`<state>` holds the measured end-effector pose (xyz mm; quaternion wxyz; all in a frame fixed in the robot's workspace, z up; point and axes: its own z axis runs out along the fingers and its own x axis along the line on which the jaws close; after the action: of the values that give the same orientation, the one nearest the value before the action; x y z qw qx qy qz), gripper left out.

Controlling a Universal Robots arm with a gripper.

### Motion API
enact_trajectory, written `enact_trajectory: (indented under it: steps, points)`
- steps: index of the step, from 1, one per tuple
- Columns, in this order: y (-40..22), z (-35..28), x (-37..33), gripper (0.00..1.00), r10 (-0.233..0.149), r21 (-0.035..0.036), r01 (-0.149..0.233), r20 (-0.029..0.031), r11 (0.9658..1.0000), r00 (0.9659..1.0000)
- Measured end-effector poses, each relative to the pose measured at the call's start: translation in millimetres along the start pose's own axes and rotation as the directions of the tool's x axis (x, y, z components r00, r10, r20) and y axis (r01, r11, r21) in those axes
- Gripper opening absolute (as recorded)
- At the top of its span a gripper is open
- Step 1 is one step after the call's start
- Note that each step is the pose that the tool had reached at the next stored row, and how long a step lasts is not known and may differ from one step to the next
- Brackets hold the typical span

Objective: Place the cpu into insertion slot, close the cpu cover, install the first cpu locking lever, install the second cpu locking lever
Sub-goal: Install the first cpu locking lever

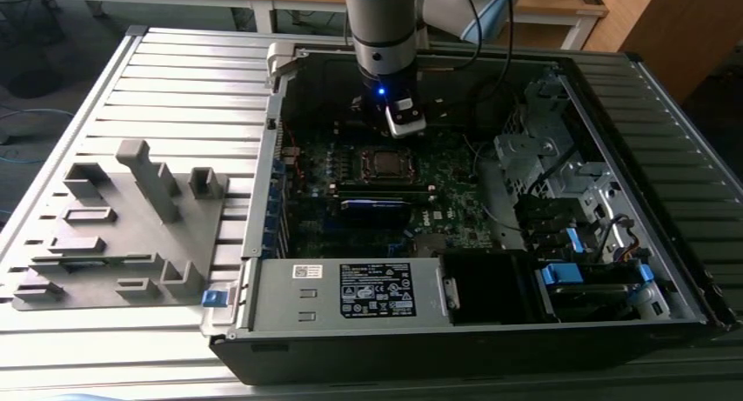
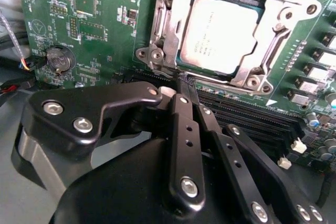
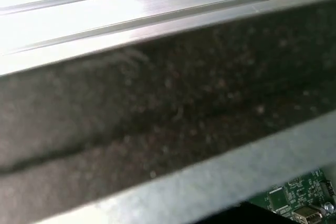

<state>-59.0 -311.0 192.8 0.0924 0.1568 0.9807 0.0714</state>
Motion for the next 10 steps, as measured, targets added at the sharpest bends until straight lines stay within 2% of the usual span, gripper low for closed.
enact_trajectory:
  steps: [4,5,6,7,8,9,10]
  points:
    - [-0.3,-0.3,0.0,0.11,0.001,-0.0025,-0.001,-0.0017,1.0000,1.0000]
    - [-0.4,-0.3,0.0,0.11,0.001,-0.0065,-0.002,-0.0031,1.0000,1.0000]
    - [-0.4,-0.3,0.0,0.11,0.004,-0.0158,-0.004,-0.0059,0.9999,1.0000]
    - [-0.3,-0.2,0.0,0.11,0.007,-0.0309,-0.007,-0.0104,0.9995,0.9999]
    - [-0.4,-0.3,0.0,0.11,0.009,-0.0408,-0.009,-0.0139,0.9991,0.9999]
    - [-0.4,-0.2,0.0,0.11,0.010,-0.0465,-0.010,-0.0158,0.9989,0.9998]
    - [-0.4,-0.3,0.0,0.11,0.010,-0.0491,-0.011,-0.0166,0.9987,0.9998]
